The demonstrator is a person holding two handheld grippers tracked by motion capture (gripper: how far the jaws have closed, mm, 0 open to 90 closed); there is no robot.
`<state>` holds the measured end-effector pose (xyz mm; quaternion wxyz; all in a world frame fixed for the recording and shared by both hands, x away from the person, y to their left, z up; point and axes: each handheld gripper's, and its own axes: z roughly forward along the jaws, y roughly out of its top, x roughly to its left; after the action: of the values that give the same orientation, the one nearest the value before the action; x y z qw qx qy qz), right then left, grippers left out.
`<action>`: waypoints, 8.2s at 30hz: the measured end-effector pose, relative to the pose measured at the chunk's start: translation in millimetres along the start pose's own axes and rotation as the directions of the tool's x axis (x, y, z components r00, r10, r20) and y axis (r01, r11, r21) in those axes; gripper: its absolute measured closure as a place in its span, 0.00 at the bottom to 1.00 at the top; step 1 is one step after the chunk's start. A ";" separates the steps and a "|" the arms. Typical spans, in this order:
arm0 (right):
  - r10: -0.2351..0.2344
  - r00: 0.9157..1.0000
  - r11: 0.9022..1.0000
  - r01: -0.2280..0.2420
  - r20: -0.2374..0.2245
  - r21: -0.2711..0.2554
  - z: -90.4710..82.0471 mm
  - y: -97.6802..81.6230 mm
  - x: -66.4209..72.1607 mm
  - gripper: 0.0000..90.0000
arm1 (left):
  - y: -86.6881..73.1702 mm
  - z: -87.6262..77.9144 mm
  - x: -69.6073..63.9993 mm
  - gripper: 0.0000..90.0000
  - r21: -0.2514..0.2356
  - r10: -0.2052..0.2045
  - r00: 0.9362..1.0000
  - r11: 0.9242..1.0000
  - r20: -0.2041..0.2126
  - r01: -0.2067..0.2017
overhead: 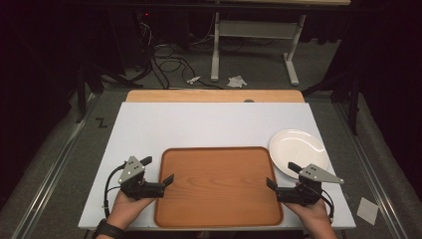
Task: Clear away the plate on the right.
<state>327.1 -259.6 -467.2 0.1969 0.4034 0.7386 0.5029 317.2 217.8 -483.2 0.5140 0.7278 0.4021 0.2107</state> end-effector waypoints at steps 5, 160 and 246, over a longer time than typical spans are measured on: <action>-0.004 1.000 1.000 0.004 0.001 0.002 -0.8 -0.1 -1.4 0.01 | -0.4 2.9 -2.1 0.00 0.018 0.025 1.000 1.000 0.006 -0.025; 0.803 0.580 0.585 -0.811 0.134 0.008 -42.2 -49.9 -106.1 0.26 | 7.8 14.5 -14.4 0.01 -0.005 0.120 0.989 0.993 0.082 -0.120; 0.929 0.359 0.369 -0.910 0.088 -0.188 -45.2 -57.9 -131.4 0.99 | 1.3 -9.1 -15.5 0.01 -0.056 0.154 0.985 0.987 0.078 -0.150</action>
<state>351.0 -400.2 -515.6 -0.0315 0.7794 0.3377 0.5269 302.1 210.4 -476.9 0.5304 0.7515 0.3183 0.2291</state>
